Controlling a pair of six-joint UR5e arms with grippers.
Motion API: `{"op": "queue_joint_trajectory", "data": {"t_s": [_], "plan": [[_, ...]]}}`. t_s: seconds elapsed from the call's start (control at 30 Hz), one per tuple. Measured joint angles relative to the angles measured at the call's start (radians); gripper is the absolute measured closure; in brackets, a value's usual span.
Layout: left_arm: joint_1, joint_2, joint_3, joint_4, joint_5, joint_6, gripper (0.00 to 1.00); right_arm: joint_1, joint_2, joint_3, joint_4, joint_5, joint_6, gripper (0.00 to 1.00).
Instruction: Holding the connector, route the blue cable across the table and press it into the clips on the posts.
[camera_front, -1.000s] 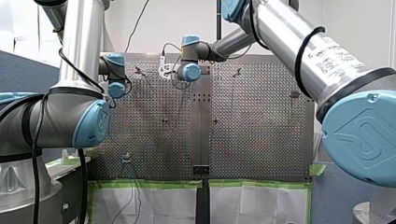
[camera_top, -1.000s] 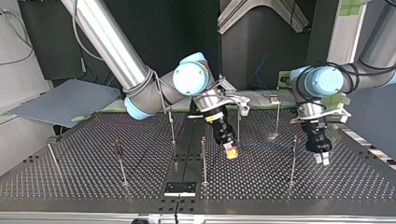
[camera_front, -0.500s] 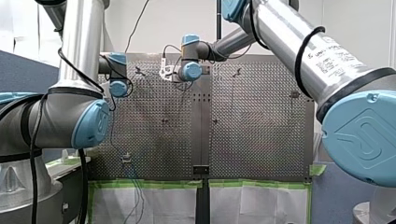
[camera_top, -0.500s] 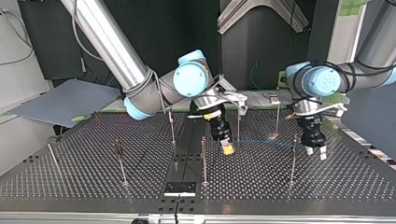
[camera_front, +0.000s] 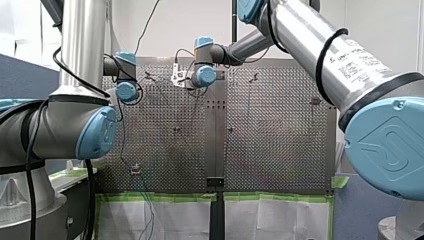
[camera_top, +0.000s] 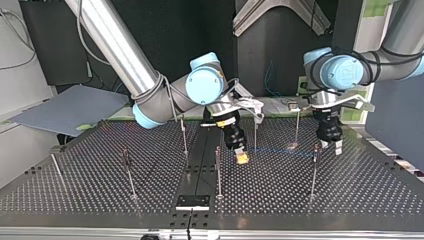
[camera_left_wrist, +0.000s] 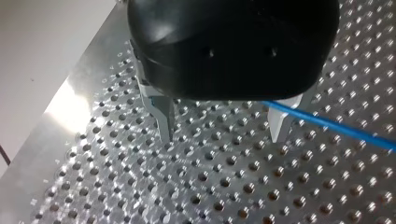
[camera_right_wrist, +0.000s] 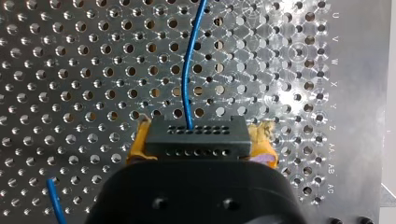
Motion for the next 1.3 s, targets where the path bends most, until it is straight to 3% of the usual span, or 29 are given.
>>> {"op": "queue_joint_trajectory", "data": {"t_s": [0.57,1.03,1.3], "plan": [[-0.029,0.142,-0.069,-0.031,0.008,-0.026,0.00,0.000,0.000,-0.001,0.010,0.000,0.000,1.00],[-0.059,0.257,-0.073,-0.140,0.005,0.018,0.00,0.000,0.000,-0.001,0.011,0.000,0.001,1.00],[-0.080,0.271,-0.073,-0.204,0.007,0.075,0.00,0.000,0.000,-0.001,0.013,0.000,0.002,1.00]]}}
